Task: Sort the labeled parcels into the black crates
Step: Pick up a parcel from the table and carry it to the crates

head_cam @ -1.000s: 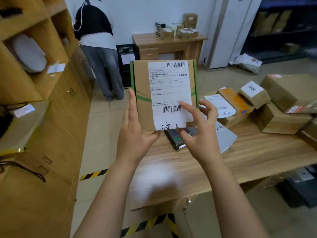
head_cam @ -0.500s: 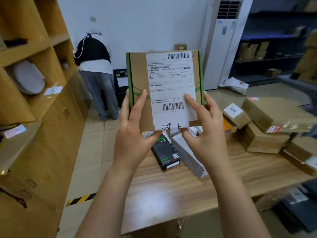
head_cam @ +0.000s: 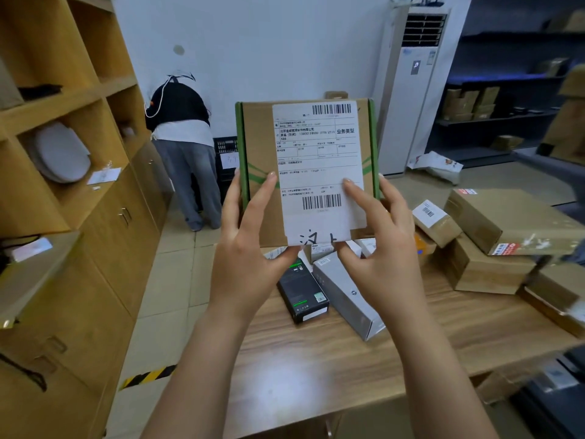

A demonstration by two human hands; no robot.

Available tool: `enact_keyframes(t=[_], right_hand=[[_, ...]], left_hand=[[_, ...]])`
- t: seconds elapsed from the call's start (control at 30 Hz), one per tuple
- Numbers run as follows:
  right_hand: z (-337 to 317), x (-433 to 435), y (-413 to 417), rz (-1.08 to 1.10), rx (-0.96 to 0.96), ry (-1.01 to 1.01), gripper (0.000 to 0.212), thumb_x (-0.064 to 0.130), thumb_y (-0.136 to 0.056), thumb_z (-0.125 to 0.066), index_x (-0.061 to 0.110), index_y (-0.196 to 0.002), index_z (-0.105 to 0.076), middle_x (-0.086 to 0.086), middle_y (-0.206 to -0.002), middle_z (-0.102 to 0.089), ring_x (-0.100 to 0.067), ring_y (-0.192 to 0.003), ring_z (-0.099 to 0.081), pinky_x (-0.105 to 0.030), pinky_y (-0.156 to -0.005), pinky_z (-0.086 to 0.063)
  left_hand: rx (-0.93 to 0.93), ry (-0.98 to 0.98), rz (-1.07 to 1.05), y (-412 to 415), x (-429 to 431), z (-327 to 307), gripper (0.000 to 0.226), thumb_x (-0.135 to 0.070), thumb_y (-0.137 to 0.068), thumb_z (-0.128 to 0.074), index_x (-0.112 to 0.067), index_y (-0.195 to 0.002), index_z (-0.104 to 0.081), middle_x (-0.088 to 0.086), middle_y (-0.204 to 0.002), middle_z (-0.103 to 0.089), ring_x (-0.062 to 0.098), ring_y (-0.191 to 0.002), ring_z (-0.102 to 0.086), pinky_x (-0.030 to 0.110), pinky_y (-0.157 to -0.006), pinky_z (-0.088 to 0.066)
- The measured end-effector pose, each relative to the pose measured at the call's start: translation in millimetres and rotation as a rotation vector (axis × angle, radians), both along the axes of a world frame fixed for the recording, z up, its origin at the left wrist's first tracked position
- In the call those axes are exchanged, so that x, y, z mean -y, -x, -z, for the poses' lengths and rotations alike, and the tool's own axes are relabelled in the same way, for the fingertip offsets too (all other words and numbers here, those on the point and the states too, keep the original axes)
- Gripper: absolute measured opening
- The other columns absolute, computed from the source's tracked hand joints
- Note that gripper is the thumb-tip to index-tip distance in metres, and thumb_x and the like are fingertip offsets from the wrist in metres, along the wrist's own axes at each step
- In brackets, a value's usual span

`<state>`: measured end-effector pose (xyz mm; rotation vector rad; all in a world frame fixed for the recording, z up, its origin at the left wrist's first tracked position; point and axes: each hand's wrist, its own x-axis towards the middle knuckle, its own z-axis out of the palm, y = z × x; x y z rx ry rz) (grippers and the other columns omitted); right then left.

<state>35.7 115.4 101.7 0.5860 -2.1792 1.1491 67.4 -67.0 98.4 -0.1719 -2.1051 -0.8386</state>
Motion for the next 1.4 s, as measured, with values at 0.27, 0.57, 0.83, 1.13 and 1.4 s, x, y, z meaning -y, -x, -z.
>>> enact_keyframes(t=[0.27,0.57,0.83,1.13,1.4], right_hand=[[-1,-4,1,0.003,0.011,-0.002,0.08,0.003,-0.076,-0.074,0.042,-0.139,-0.045,0.003,-0.154,-0.024,-0.011,-0.135,-0.028,-0.002,-0.101,-0.02],[1,-6,2,0.006,0.022,0.017,0.078,0.003,-0.076,-0.073,0.039,-0.139,-0.046,0.001,-0.153,-0.027,-0.014,-0.133,-0.032,-0.016,-0.102,-0.028],[4,-7,1,-0.003,0.05,0.045,0.076,0.004,-0.076,-0.073,0.038,-0.139,-0.047,0.002,-0.152,-0.027,-0.017,-0.132,-0.034,-0.023,-0.103,-0.032],[8,-12,-1,0.009,0.064,0.051,0.078,0.004,-0.075,-0.074,0.041,-0.138,-0.047,0.004,-0.152,-0.026,-0.016,-0.131,-0.033,-0.035,-0.102,-0.041],[14,-30,-5,0.017,0.106,0.044,0.079,0.005,-0.074,-0.073,0.044,-0.137,-0.045,0.005,-0.151,-0.027,-0.016,-0.135,-0.032,-0.033,-0.104,-0.04]], left_hand=[[0.019,0.019,-0.011,3,-4,0,0.095,-0.029,-0.069,-0.086,-0.039,-0.145,-0.031,0.006,-0.158,-0.021,0.016,-0.142,-0.025,-0.011,-0.088,-0.019],[0.028,0.028,-0.012,5,-5,3,0.096,-0.029,-0.068,-0.087,-0.039,-0.145,-0.032,0.005,-0.158,-0.021,0.017,-0.143,-0.026,-0.01,-0.09,-0.018],[0.036,0.032,-0.001,4,-7,7,0.095,-0.029,-0.068,-0.087,-0.038,-0.145,-0.032,0.005,-0.158,-0.02,-0.003,-0.137,-0.018,-0.009,-0.094,-0.017],[0.062,-0.006,0.028,1,-13,8,0.094,-0.027,-0.068,-0.087,-0.035,-0.147,-0.035,0.004,-0.159,-0.019,0.012,-0.143,-0.026,-0.006,-0.099,-0.018],[0.121,-0.033,0.07,2,-30,16,0.094,-0.031,-0.069,-0.086,-0.044,-0.145,-0.033,-0.001,-0.16,-0.016,0.007,-0.144,-0.022,-0.006,-0.098,-0.018]])
